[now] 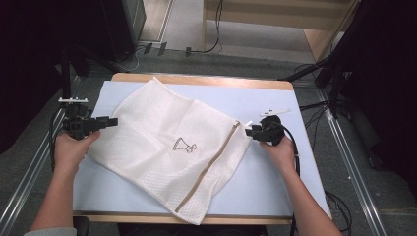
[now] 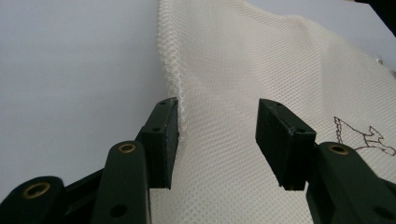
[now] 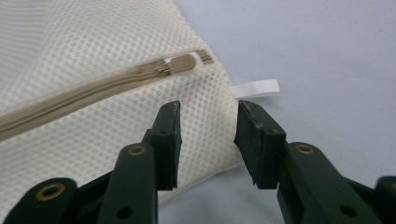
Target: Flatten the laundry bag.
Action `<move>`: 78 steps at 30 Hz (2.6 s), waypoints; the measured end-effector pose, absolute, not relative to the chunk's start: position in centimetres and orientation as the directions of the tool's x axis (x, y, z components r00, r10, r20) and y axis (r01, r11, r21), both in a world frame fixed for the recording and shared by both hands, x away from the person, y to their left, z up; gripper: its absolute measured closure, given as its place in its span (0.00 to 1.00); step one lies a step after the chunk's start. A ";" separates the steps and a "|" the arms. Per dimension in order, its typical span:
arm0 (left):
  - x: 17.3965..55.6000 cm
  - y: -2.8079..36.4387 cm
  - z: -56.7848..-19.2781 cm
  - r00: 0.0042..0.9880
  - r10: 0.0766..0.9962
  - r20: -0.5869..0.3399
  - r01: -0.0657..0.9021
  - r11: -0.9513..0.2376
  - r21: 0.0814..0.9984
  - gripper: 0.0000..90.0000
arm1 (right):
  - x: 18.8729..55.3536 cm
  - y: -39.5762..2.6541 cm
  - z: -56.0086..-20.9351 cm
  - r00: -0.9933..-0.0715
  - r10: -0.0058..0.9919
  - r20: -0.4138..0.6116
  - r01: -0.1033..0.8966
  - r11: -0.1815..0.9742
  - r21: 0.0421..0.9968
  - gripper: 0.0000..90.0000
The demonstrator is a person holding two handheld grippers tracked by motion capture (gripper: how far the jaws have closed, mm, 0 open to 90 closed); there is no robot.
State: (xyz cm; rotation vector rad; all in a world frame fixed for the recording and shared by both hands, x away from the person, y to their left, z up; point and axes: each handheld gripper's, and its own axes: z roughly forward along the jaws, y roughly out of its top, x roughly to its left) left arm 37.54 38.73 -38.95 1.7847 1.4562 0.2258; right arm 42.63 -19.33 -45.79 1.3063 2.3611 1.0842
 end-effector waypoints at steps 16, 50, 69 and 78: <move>35.3 40.2 -39.2 0.286 0.896 -0.339 0.753 0.008 0.658 0.54 | 44.5 -18.9 -47.0 -0.550 0.825 0.125 0.673 0.350 0.651 0.85; 40.0 35.6 -39.8 0.399 0.851 -0.342 0.749 -0.086 0.657 0.54 | 35.7 -24.6 -46.3 -0.539 0.807 0.240 0.737 0.314 0.599 0.88; 36.4 37.0 -39.6 0.359 0.877 -0.319 0.748 -0.066 0.661 0.54 | 40.8 -18.9 -43.8 -0.638 0.750 0.175 0.596 0.337 0.729 0.68; 33.9 37.2 -39.7 0.353 0.881 -0.314 0.746 -0.063 0.663 0.54 | 43.5 -16.4 -44.4 -0.658 0.735 0.166 0.582 0.357 0.731 0.64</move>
